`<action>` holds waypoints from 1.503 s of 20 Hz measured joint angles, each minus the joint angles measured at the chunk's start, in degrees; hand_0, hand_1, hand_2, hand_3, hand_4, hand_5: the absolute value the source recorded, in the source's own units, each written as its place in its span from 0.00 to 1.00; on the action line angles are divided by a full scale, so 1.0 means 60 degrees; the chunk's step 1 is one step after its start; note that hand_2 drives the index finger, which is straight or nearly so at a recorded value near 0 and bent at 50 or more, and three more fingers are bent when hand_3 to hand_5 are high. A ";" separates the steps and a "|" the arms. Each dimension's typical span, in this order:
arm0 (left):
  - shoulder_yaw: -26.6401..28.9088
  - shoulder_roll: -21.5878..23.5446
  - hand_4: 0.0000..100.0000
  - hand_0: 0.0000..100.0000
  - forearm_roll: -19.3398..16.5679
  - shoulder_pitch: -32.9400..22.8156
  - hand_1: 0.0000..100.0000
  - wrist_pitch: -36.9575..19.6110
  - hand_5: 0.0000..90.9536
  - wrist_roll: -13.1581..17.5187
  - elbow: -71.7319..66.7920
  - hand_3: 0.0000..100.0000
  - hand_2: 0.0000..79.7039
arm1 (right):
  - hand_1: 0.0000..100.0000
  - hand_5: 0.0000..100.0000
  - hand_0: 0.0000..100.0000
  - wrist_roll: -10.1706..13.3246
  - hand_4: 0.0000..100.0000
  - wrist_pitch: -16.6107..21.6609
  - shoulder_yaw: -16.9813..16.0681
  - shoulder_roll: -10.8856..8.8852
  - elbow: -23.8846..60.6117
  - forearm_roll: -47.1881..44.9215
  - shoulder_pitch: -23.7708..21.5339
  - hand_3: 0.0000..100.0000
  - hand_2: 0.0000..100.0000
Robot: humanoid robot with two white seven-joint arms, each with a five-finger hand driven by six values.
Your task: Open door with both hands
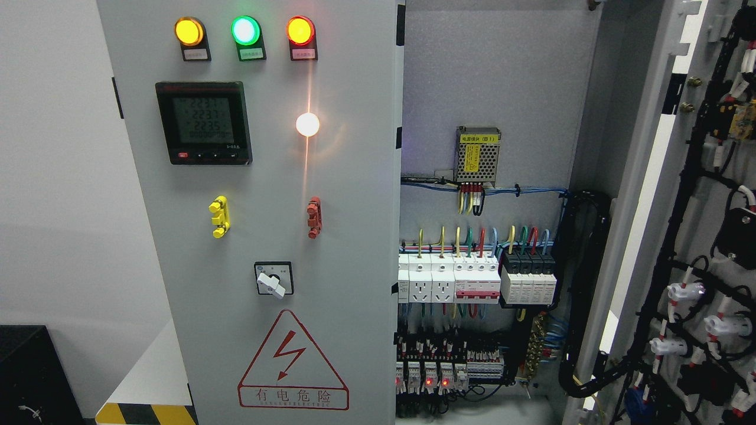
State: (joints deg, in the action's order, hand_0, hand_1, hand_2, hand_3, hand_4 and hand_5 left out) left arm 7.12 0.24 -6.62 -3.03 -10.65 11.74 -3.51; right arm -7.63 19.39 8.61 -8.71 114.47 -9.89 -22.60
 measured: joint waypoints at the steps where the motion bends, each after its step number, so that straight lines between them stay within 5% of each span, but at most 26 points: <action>1: -0.0003 -0.0003 0.00 0.00 0.0002 0.0000 0.00 0.0000 0.00 0.0001 0.0000 0.00 0.00 | 0.00 0.00 0.00 0.0000 0.00 0.0000 0.0004 0.0001 0.0072 0.0001 0.0175 0.00 0.00; 30: -0.0015 -0.0038 0.00 0.00 0.0014 -0.0004 0.00 -0.0012 0.00 0.0003 -0.0002 0.00 0.00 | 0.00 0.00 0.00 -0.0006 0.00 -0.3632 0.0880 0.1176 0.0222 0.0052 0.4979 0.00 0.00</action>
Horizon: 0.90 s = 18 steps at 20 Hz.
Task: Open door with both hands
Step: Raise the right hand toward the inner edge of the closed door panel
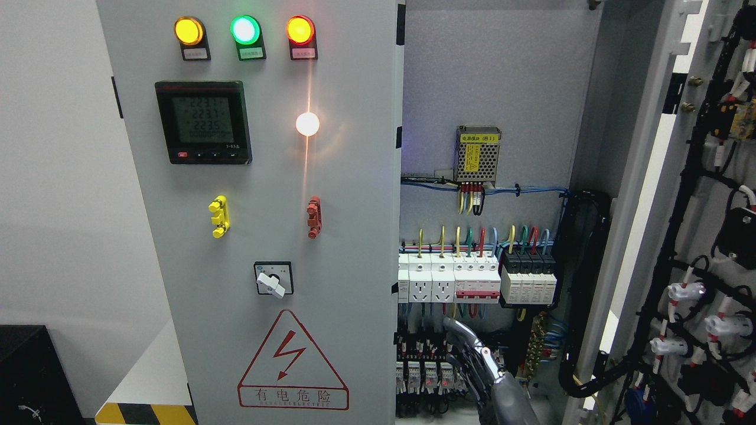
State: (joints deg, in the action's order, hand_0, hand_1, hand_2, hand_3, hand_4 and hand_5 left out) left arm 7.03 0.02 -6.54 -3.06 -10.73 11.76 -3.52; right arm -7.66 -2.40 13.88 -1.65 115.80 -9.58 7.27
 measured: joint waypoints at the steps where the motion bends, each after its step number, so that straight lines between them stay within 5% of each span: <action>1: -0.0001 0.0000 0.00 0.00 -0.0002 0.0000 0.00 0.0000 0.00 0.0000 0.0000 0.00 0.00 | 0.00 0.00 0.00 0.0000 0.00 -0.0030 0.0005 0.0026 -0.0065 0.0002 0.0159 0.00 0.00; 10: -0.0009 -0.0002 0.00 0.00 -0.0007 -0.0002 0.00 0.0000 0.00 0.0000 0.0000 0.00 0.00 | 0.00 0.00 0.00 -0.0010 0.00 -0.0133 0.0026 0.0378 -0.0972 0.0008 0.1649 0.00 0.00; 18: -0.0014 -0.0002 0.00 0.00 -0.0008 -0.0003 0.00 -0.0003 0.00 0.0001 0.0001 0.00 0.00 | 0.00 0.00 0.00 -0.0043 0.00 -0.0914 -0.0076 0.0617 -0.1906 -0.0024 0.2765 0.00 0.00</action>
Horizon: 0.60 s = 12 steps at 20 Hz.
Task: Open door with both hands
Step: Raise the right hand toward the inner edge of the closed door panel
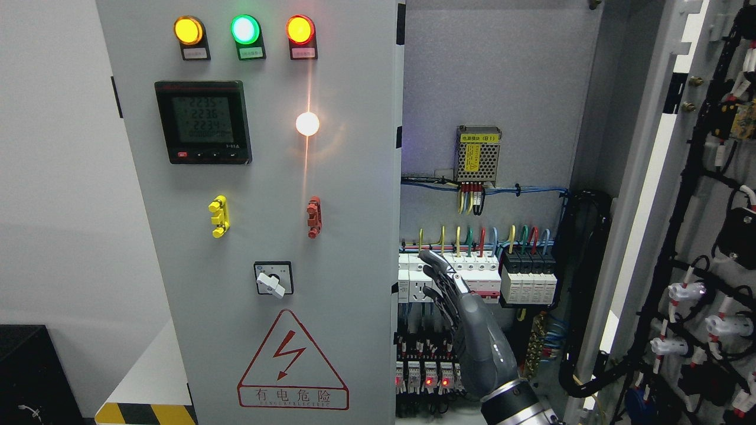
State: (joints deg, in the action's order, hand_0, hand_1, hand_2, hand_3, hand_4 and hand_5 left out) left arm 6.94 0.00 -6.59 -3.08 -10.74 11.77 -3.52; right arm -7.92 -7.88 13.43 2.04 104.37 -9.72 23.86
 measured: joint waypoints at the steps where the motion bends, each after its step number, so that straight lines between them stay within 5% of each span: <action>1: -0.0001 0.0000 0.00 0.00 0.0000 0.0000 0.00 0.0000 0.00 0.0000 0.0000 0.00 0.00 | 0.00 0.00 0.00 0.0000 0.00 -0.0053 -0.0032 0.0019 -0.0116 -0.0004 0.0126 0.00 0.00; 12: -0.0010 0.0000 0.00 0.00 -0.0001 0.0000 0.00 0.0000 0.00 0.0001 0.0000 0.00 0.00 | 0.00 0.00 0.00 0.0068 0.00 -0.0532 -0.0434 0.0137 -0.1122 -0.0047 0.1143 0.00 0.00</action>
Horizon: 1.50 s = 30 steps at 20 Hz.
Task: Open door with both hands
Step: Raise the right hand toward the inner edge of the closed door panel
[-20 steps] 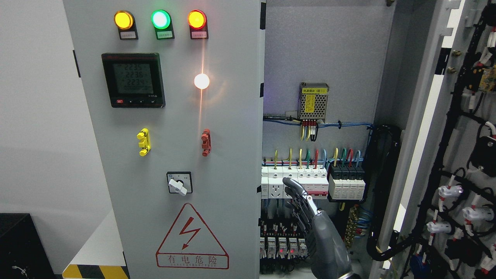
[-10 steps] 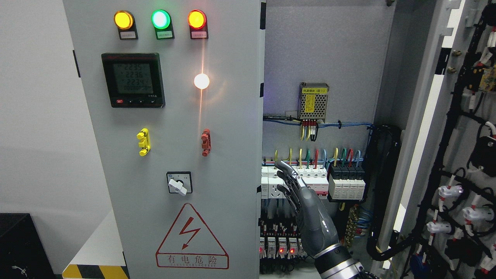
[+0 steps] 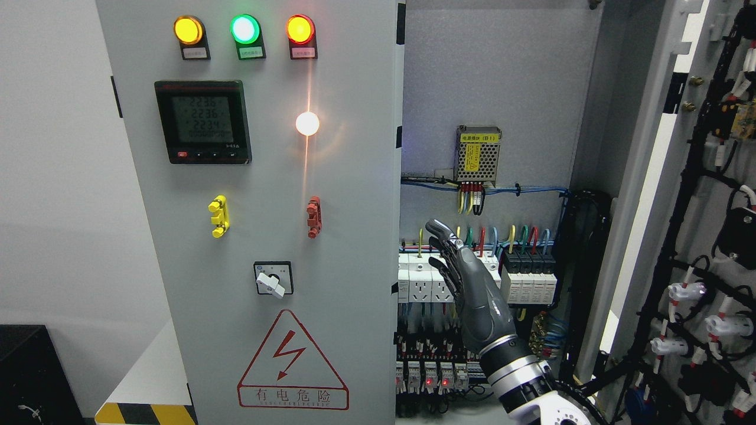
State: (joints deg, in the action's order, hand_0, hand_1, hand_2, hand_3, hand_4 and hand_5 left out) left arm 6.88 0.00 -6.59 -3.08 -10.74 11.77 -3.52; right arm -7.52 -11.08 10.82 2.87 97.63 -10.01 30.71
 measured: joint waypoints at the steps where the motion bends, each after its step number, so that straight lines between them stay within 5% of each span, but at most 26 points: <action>1: 0.0000 0.0000 0.00 0.00 0.0000 0.0000 0.00 0.0000 0.00 0.0000 0.0000 0.00 0.00 | 0.00 0.00 0.00 0.0002 0.00 -0.0037 -0.0022 0.0005 -0.0067 -0.0004 0.0049 0.00 0.00; 13: -0.0010 0.0000 0.00 0.00 -0.0008 0.0004 0.00 0.0000 0.00 0.0000 0.0000 0.00 0.00 | 0.00 0.00 0.00 -0.0137 0.00 -0.0333 -0.0119 0.0018 -0.0645 -0.0574 0.0580 0.00 0.00; 18: -0.0013 0.0000 0.00 0.00 -0.0019 0.0008 0.00 0.0000 0.00 0.0000 0.0003 0.00 0.00 | 0.00 0.00 0.00 -0.0664 0.00 -0.0344 -0.0122 0.0003 -0.0841 -0.0708 0.0749 0.00 0.00; 30: -0.0018 -0.0001 0.00 0.00 -0.0029 -0.0024 0.00 0.0000 0.00 0.0000 0.0012 0.00 0.00 | 0.00 0.00 0.00 -0.1229 0.00 -0.0858 -0.0173 -0.0202 -0.1350 -0.1751 0.1219 0.00 0.00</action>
State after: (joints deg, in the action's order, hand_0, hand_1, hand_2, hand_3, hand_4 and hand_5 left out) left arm 6.78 0.00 -6.76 -3.22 -10.74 11.77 -3.45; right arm -14.89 -16.23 9.79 1.66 89.53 -20.51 38.03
